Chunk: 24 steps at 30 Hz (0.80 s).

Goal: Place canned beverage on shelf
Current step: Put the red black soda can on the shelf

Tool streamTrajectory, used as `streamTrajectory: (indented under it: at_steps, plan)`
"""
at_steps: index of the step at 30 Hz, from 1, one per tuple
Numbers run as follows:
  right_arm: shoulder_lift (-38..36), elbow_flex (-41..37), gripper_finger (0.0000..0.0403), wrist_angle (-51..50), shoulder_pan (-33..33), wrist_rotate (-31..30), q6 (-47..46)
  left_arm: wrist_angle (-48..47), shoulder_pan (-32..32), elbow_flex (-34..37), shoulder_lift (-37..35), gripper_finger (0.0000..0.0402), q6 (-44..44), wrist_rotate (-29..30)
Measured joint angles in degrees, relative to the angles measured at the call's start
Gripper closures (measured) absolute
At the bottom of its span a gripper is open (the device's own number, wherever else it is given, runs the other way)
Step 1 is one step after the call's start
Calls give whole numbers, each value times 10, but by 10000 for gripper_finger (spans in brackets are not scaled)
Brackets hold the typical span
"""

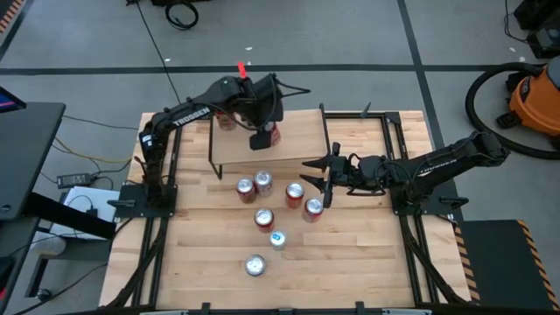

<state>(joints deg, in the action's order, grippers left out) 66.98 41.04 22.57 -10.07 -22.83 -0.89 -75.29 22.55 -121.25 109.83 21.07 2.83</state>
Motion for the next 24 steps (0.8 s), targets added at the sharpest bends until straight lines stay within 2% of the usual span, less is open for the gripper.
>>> streamTrajectory:
  at_steps: [9, 19, 24]
  plan:
    - [0, 0, 218, 0, 0, 0, 0, 20, -2, 0, 1, 44, 15, 30]
    - [0, 0, 218, 0, 0, 0, -5, 38, -16, 1, -2, 43, 72, 100]
    - [0, 0, 218, 0, 0, 0, -5, 51, -16, 1, -2, 43, 87, 106]
